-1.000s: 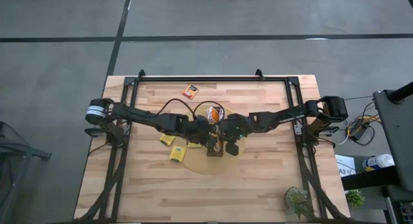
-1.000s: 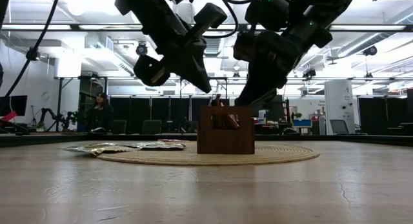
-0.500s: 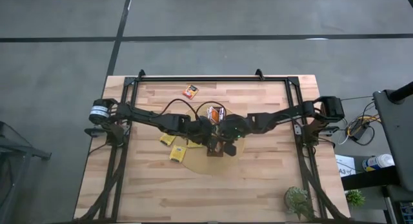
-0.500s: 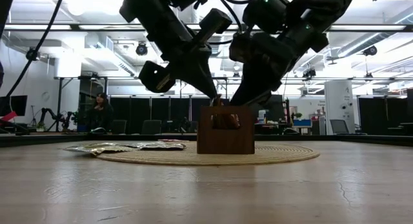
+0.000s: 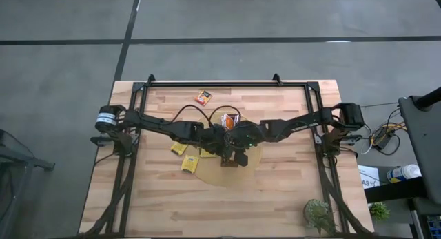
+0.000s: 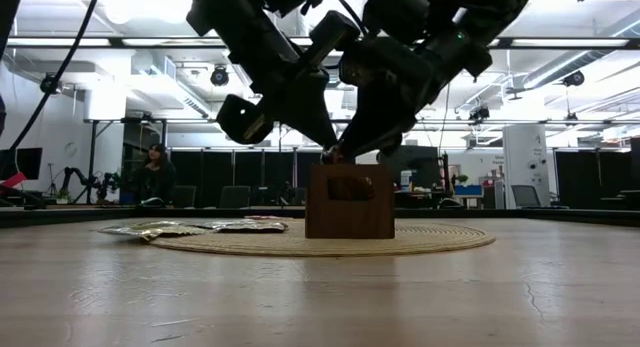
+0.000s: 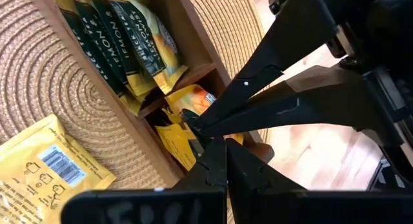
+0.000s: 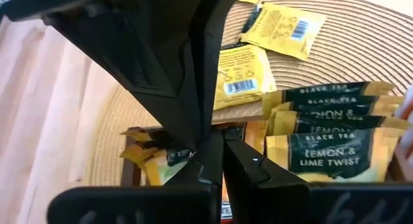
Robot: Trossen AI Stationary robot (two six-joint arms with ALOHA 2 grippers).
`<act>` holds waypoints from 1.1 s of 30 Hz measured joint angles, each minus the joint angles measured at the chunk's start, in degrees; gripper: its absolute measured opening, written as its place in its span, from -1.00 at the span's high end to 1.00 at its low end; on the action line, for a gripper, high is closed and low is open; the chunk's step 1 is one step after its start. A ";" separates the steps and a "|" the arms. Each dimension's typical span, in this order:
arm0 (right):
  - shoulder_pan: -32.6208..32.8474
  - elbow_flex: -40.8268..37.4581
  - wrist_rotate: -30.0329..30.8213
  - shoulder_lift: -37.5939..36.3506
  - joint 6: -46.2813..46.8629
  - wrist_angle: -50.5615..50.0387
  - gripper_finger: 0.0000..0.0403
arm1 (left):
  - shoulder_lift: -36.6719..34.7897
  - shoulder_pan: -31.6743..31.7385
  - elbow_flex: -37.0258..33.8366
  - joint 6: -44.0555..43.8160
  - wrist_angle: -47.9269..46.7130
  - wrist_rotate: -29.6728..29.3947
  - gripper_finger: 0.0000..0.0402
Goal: Pick & Place Tea
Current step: Adjust the orange tea bags in the wooden organizer
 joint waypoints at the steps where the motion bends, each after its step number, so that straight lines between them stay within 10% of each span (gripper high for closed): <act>1: -0.02 0.04 -0.49 0.00 0.01 0.00 0.96 | 0.00 0.00 0.00 -0.01 0.05 0.11 1.00; 33: 0.00 0.36 0.55 -16.25 -1.46 -13.54 0.96 | -3.02 0.26 1.75 4.92 -12.18 -1.92 1.00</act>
